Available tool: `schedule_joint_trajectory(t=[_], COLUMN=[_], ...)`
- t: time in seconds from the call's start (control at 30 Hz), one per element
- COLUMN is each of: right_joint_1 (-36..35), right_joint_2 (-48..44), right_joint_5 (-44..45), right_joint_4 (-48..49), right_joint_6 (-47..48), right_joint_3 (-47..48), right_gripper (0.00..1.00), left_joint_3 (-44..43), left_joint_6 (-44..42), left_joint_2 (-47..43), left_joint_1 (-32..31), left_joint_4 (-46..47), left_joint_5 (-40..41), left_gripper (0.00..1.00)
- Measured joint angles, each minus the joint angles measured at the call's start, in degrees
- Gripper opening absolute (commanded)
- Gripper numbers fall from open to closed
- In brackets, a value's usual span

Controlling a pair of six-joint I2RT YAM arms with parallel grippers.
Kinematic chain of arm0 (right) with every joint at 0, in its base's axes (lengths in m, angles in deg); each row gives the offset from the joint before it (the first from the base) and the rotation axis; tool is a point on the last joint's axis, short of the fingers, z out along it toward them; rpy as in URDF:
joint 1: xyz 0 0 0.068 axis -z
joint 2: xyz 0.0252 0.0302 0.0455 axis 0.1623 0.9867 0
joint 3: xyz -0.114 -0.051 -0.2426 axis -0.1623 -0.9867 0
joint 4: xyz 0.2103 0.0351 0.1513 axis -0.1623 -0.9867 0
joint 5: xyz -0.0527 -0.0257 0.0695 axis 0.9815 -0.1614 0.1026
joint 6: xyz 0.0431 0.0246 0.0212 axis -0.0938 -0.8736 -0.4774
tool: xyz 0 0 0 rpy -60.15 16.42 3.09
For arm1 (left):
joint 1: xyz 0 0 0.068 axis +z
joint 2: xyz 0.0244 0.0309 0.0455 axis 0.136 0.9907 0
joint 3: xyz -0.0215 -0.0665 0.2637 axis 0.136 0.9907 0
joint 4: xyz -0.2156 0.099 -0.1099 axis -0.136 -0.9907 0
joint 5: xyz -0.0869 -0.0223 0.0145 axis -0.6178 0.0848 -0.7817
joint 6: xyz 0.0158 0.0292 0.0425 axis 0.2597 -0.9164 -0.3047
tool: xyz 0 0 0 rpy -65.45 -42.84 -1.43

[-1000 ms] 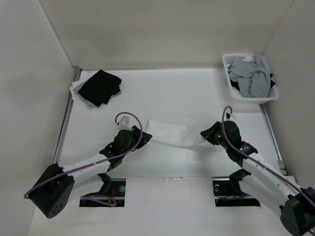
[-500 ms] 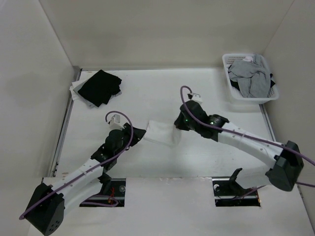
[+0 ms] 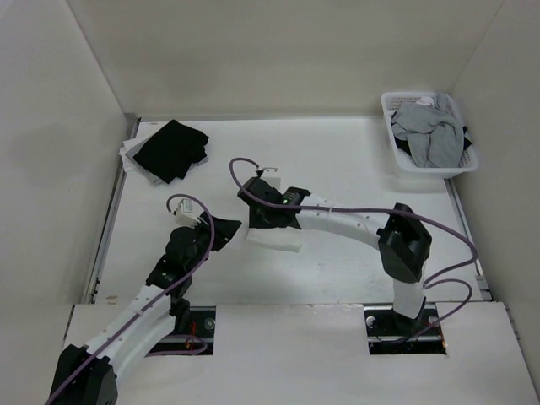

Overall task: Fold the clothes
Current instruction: Fold the tank top

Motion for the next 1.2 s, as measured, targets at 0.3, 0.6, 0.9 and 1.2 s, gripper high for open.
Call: schedule_joint_trajectory(t=[0.3, 0.6, 0.9, 1.2], right_joint_1=[3.19, 12.28, 15.32, 18.64], right_joint_2=[-16.74, -7.85, 3.28, 9.01], right_joint_5=[-2.95, -18.05, -26.56, -28.87], right_joint_4=[11.1, 32.02, 46.95, 53.07], right_joint_6=[2.73, 3.74, -0.72, -5.01], right_joint_3=[-16.28, -22.32, -22.34, -21.68], right_gripper=[0.03, 0.03, 0.04, 0.04], left_joint_3=[-3.02, -9.66, -7.43, -3.34], left_joint_6=[-2.43, -4.13, -3.72, -2.49], left_joint_2=[11.56, 36.41, 42.91, 34.82], left_joint_1=[-7.85, -12.24, -9.6, -9.62], left_joint_4=[2.86, 16.33, 20.41, 19.08], left_joint_5=[2.25, 6.21, 6.69, 6.88], left_gripper=[0.3, 0.26, 0.26, 0.28])
